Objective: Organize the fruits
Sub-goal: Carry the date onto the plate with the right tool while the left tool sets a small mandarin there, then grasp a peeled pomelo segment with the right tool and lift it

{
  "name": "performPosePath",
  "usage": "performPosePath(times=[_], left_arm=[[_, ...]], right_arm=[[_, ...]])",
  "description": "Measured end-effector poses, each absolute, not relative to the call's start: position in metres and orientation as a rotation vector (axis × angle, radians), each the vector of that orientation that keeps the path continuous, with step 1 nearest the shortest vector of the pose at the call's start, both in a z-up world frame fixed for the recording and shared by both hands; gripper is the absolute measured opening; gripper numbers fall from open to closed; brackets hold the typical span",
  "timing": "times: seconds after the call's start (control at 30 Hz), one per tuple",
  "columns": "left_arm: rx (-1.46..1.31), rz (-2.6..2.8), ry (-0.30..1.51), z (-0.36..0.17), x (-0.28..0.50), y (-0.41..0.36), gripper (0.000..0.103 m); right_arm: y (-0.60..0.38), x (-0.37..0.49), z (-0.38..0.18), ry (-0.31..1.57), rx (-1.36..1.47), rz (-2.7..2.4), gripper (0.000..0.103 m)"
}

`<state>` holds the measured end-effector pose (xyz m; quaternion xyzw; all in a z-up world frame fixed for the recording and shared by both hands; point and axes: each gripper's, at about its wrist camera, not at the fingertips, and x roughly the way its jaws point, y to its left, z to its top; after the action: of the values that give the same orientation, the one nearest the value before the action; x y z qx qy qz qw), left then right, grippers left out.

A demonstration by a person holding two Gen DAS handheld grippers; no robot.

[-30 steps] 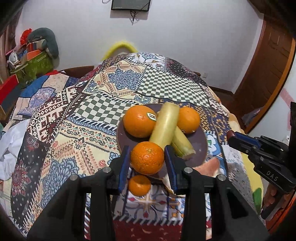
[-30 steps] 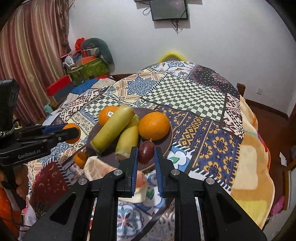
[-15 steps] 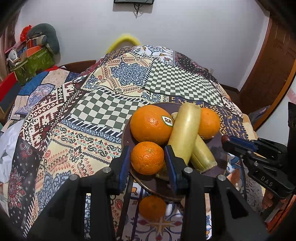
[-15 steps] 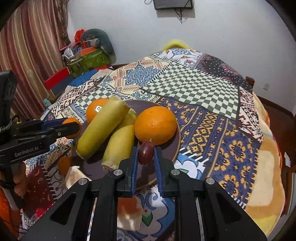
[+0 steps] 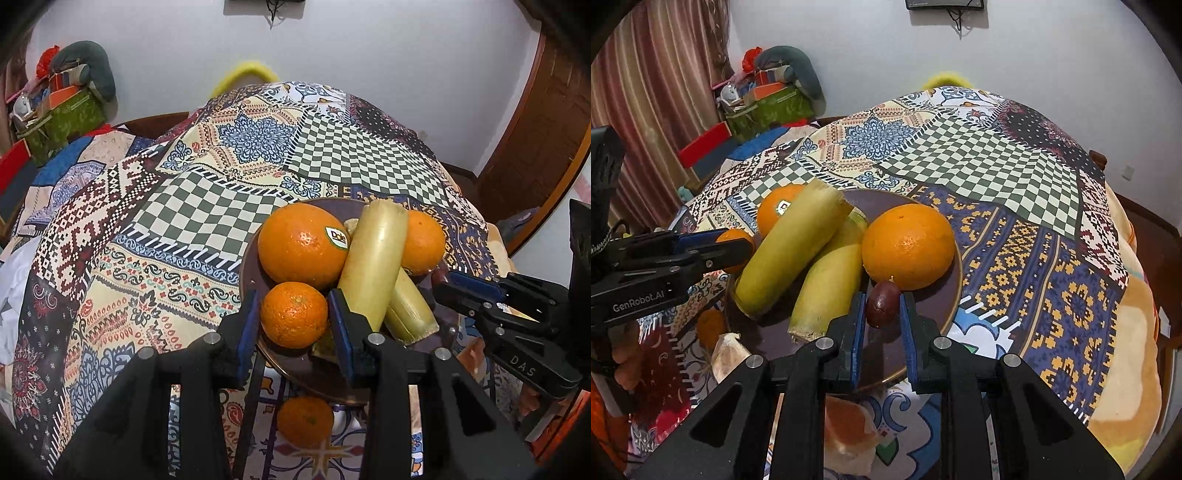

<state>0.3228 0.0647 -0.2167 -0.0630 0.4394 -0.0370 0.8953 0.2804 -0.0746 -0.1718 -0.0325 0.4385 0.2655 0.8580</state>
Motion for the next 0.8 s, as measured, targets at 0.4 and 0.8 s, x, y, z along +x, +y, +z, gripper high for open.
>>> performPosePath(times=[0.4, 0.8], left_arm=[[-0.119, -0.084, 0.847, -0.185, 0.297, 0.058, 0.050], [-0.076, -0.093, 0.933, -0.203, 0.260, 0.047, 0.056]], right_arm=[[-0.087, 0.263, -0.151, 0.886, -0.082, 0.532, 0.046], [-0.097, 0.235, -0.166, 0.948, -0.109, 0.550, 0.052]])
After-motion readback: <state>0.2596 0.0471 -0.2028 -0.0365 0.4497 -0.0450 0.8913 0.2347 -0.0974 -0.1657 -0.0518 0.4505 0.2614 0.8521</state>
